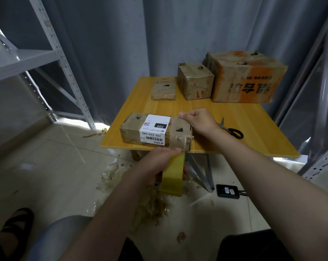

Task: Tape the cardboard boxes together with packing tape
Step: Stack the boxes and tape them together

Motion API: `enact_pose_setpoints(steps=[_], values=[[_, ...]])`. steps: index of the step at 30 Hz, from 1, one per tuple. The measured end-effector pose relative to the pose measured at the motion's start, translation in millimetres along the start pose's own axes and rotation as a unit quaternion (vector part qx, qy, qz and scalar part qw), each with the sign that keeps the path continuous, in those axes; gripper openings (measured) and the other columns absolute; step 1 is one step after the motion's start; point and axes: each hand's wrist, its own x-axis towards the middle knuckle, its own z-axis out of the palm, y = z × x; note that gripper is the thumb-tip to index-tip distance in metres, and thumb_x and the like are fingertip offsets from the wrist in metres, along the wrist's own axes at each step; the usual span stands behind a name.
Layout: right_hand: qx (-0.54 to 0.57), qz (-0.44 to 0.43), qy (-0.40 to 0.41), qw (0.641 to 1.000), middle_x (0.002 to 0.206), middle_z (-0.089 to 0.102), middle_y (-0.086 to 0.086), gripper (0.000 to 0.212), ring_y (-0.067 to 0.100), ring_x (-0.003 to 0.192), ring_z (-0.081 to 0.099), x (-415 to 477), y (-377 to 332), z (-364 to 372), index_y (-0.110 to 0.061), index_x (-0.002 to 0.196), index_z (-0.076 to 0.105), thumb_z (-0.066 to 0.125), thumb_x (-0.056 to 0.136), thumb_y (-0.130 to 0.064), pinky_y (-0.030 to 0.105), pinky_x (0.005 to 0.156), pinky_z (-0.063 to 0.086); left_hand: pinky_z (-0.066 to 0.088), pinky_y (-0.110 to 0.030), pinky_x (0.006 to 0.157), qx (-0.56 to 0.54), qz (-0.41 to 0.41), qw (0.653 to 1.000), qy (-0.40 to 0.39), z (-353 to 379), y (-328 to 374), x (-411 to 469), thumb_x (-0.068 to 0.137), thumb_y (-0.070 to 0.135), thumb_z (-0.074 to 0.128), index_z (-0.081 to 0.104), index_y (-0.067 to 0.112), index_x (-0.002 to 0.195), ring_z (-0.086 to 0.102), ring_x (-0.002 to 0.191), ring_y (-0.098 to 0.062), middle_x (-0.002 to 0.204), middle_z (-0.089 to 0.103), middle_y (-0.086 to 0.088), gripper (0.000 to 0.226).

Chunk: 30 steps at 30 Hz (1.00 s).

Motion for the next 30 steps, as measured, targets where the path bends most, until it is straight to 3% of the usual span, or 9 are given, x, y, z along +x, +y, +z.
enact_pose_setpoints(steps=[4, 7, 8, 10, 13, 16, 23, 28, 30], values=[[-0.028, 0.003, -0.035, 0.999, 0.065, 0.05, 0.013, 0.047, 0.024, 0.061, 0.047, 2, -5, -3, -0.009, 0.068, 0.059, 0.063, 0.102, -0.041, 0.034, 0.07, 0.04, 0.061, -0.04, 0.075, -0.019, 0.0, 1.0, -0.022, 7, -5, -2, 0.107, 0.037, 0.055, 0.06, 0.011, 0.122, 0.078, 0.08, -0.031, 0.092, 0.079, -0.018, 0.03], [-0.195, -0.005, -0.042, 0.98, 0.07, 0.06, 0.006, 0.051, 0.025, 0.071, 0.056, 2, -18, -8, -0.013, 0.067, 0.06, 0.058, 0.103, -0.049, 0.036, 0.071, 0.042, 0.061, -0.034, 0.063, -0.023, 0.025, 0.999, -0.006, 11, -9, -2, 0.107, 0.038, 0.053, 0.06, 0.014, 0.118, 0.079, 0.078, -0.03, 0.089, 0.079, -0.017, 0.026], [-0.28, -0.024, -0.024, 0.959, 0.084, 0.068, 0.004, 0.045, 0.026, 0.088, 0.062, 1, -25, -8, -0.015, 0.078, 0.069, 0.055, 0.104, -0.05, 0.038, 0.077, 0.046, 0.062, -0.035, 0.064, -0.018, 0.033, 0.999, 0.003, 13, -10, -1, 0.107, 0.038, 0.053, 0.06, 0.015, 0.115, 0.079, 0.078, -0.03, 0.089, 0.079, -0.017, 0.025], [-0.371, -0.076, 0.007, 0.926, 0.127, 0.068, 0.007, 0.04, 0.031, 0.125, 0.054, -6, -40, -2, -0.016, 0.117, 0.073, 0.049, 0.107, -0.046, 0.044, 0.101, 0.045, 0.063, -0.038, 0.068, -0.026, 0.034, 0.999, 0.016, 18, -13, 0, 0.107, 0.036, 0.053, 0.06, 0.015, 0.114, 0.079, 0.077, -0.032, 0.088, 0.079, -0.018, 0.023], [-0.331, -0.056, -0.072, 0.939, 0.147, 0.055, 0.012, 0.058, 0.034, 0.138, 0.045, -18, -49, 18, -0.009, 0.137, 0.058, 0.032, 0.109, -0.052, 0.051, 0.116, 0.032, 0.06, -0.032, 0.053, -0.076, 0.038, 0.996, 0.023, 23, -16, 2, 0.106, 0.03, 0.056, 0.062, 0.012, 0.108, 0.076, 0.065, -0.032, 0.082, 0.077, -0.022, 0.019], [-0.339, -0.007, -0.101, 0.935, 0.164, 0.035, 0.011, 0.071, 0.03, 0.152, 0.026, -24, -43, 32, -0.009, 0.154, 0.039, 0.019, 0.108, -0.06, 0.058, 0.125, 0.014, 0.06, -0.032, 0.056, -0.071, 0.057, 0.995, 0.032, 25, -19, 6, 0.105, 0.029, 0.058, 0.064, 0.011, 0.107, 0.075, 0.065, -0.032, 0.084, 0.077, -0.024, 0.02], [-0.352, 0.015, -0.096, 0.931, 0.161, 0.038, 0.012, 0.072, 0.032, 0.151, 0.029, -19, -42, 34, -0.012, 0.153, 0.041, 0.019, 0.106, -0.063, 0.059, 0.125, 0.012, 0.059, -0.031, 0.055, -0.04, 0.026, 0.998, 0.035, 19, -16, 12, 0.105, 0.035, 0.056, 0.063, 0.013, 0.113, 0.078, 0.07, -0.031, 0.086, 0.079, -0.018, 0.024], [-0.36, 0.003, -0.085, 0.929, 0.161, 0.039, 0.012, 0.069, 0.031, 0.152, 0.028, -20, -40, 35, -0.013, 0.154, 0.04, 0.019, 0.107, -0.06, 0.058, 0.126, 0.007, 0.06, -0.034, 0.054, -0.013, 0.011, 0.999, 0.035, 14, -19, 14, 0.106, 0.031, 0.058, 0.068, -0.001, 0.104, 0.075, 0.064, -0.031, 0.081, 0.077, -0.021, 0.033], [-0.36, 0.0, -0.083, 0.929, 0.161, 0.039, 0.011, 0.069, 0.03, 0.152, 0.028, -20, -40, 36, -0.014, 0.154, 0.04, 0.019, 0.108, -0.059, 0.058, 0.126, 0.007, 0.065, -0.043, 0.067, 0.0, 0.023, 0.998, 0.052, 15, -29, 16, 0.103, 0.035, 0.062, 0.073, 0.003, 0.098, 0.077, 0.073, -0.033, 0.086, 0.078, -0.022, 0.034]])
